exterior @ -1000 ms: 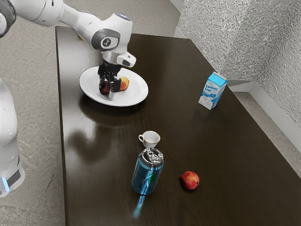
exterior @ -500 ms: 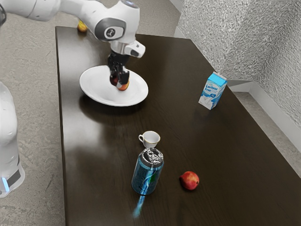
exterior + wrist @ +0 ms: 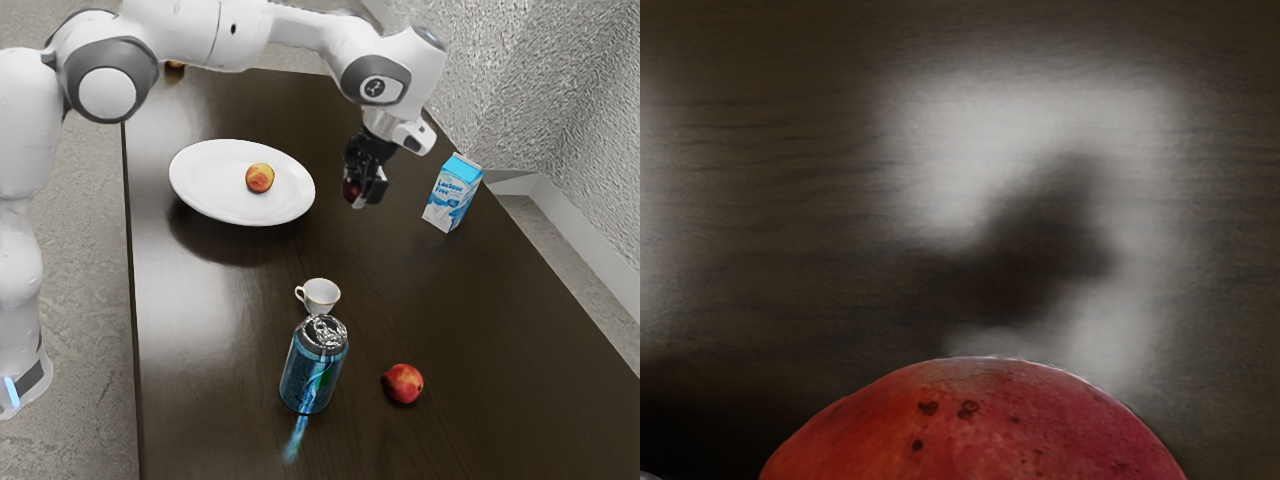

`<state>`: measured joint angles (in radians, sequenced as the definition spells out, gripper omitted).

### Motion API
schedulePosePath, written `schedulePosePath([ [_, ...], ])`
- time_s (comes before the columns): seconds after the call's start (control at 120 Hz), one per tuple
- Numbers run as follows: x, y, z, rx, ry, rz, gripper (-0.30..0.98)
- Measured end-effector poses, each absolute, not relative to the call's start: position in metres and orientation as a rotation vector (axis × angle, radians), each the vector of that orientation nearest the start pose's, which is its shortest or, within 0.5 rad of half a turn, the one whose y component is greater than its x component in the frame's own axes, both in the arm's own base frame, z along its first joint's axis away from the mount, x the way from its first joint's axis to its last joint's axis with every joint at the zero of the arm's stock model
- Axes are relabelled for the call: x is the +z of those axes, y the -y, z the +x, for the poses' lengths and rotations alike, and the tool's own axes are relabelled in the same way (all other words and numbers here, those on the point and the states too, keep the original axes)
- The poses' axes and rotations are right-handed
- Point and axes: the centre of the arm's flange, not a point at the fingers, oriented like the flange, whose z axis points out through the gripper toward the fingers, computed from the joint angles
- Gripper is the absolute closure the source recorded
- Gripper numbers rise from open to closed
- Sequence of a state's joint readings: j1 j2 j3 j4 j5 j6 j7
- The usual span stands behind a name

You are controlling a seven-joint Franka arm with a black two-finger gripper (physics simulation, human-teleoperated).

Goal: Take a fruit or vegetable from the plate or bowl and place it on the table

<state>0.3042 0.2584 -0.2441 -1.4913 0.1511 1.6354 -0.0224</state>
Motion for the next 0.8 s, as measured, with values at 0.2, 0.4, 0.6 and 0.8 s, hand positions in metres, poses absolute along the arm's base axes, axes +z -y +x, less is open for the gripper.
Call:
schedulePosePath([
  [0.2, 0.475, -0.084, 0.651, 0.218, 0.109, -3.105, 0.35],
  [0.4, 0.46, -0.084, 0.664, 0.161, 0.086, -3.132, 0.22],
  [0.6, 0.472, -0.07, 0.666, 0.098, 0.031, -3.139, 0.05],
  [0.8, 0.712, 0.097, 0.544, -0.279, -0.285, -2.955, 0.01],
])
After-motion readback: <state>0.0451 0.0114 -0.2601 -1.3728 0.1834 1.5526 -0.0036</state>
